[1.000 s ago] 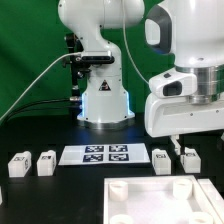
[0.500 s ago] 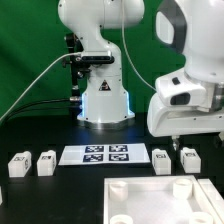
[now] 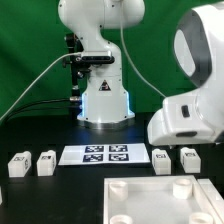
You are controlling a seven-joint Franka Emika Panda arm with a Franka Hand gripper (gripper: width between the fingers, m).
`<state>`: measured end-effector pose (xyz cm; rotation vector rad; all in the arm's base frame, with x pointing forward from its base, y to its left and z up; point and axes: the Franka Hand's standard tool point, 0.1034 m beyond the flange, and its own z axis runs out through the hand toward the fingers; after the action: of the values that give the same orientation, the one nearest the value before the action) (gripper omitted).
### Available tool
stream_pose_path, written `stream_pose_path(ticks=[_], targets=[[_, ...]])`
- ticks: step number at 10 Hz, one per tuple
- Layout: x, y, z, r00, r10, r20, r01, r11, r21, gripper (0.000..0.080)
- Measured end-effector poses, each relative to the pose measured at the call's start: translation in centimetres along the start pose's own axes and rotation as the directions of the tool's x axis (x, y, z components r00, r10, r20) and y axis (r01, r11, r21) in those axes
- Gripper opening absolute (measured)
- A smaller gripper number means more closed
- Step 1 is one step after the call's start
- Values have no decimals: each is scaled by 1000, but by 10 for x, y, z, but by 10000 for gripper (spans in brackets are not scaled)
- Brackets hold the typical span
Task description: Assemble one leg
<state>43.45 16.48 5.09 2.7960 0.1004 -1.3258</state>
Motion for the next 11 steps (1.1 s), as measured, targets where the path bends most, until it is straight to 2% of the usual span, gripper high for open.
stream_pose_path(ticks=[2,4,7,11], targets=[[1,-1,2,1000,-1,10,1,1000,-2,649],[2,-8,20,999,26,37,-26,1000,0,649],[6,-17,50,999,16,29,-15,1000,-13,649],[8,-17,56,1000,14,27,-14,1000,-13,637]])
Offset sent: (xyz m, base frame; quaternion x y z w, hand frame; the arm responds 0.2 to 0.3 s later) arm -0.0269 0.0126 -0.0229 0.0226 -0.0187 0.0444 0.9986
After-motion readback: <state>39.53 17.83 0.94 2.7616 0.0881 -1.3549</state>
